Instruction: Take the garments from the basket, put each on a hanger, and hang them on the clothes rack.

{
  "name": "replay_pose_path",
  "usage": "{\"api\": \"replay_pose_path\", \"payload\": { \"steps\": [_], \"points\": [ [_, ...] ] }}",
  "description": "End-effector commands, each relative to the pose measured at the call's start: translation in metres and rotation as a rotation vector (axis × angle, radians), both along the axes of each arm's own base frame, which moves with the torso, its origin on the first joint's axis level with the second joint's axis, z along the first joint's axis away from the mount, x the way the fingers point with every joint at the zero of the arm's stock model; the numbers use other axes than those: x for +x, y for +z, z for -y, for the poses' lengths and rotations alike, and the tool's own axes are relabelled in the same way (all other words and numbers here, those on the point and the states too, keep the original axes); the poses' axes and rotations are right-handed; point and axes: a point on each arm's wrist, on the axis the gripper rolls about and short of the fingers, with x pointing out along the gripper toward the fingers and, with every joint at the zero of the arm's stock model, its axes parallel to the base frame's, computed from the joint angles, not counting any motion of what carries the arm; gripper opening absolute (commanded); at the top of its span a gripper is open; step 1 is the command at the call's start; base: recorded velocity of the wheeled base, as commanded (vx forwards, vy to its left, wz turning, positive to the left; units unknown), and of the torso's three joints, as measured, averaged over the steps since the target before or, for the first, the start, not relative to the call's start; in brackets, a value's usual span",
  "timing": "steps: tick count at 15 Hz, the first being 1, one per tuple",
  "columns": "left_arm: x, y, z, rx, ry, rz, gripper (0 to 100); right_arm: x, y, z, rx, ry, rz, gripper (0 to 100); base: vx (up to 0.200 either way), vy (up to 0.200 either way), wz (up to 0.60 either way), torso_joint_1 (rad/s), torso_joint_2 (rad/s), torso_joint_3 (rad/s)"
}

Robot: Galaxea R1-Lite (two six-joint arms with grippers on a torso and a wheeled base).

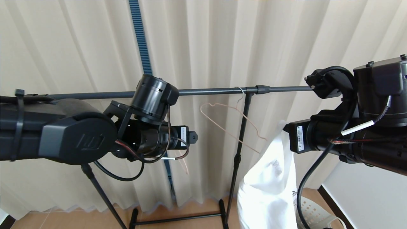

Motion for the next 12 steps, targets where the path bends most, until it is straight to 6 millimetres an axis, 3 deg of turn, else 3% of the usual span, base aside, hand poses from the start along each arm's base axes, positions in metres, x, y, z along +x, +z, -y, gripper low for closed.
{"api": "replay_pose_path", "payload": {
  "steps": [1, 7, 12],
  "points": [
    [0.019, -0.018, 0.001, 0.026, 0.044, -0.033, 100, 0.000, -0.001, 0.000, -0.001, 0.000, -0.002, 0, 0.000, 0.000, 0.00, 0.000, 0.00, 0.000],
    [0.055, -0.045, -0.011, 0.061, 0.172, -0.069, 100, 0.001, -0.002, -0.001, -0.004, 0.000, -0.006, 0, 0.000, 0.000, 0.00, 0.000, 0.00, 0.000],
    [0.085, -0.064, -0.003, 0.066, 0.199, -0.080, 100, 0.001, -0.003, -0.001, -0.004, 0.000, -0.006, 0, 0.000, 0.000, 0.00, 0.000, 0.00, 0.000]
  ]
}}
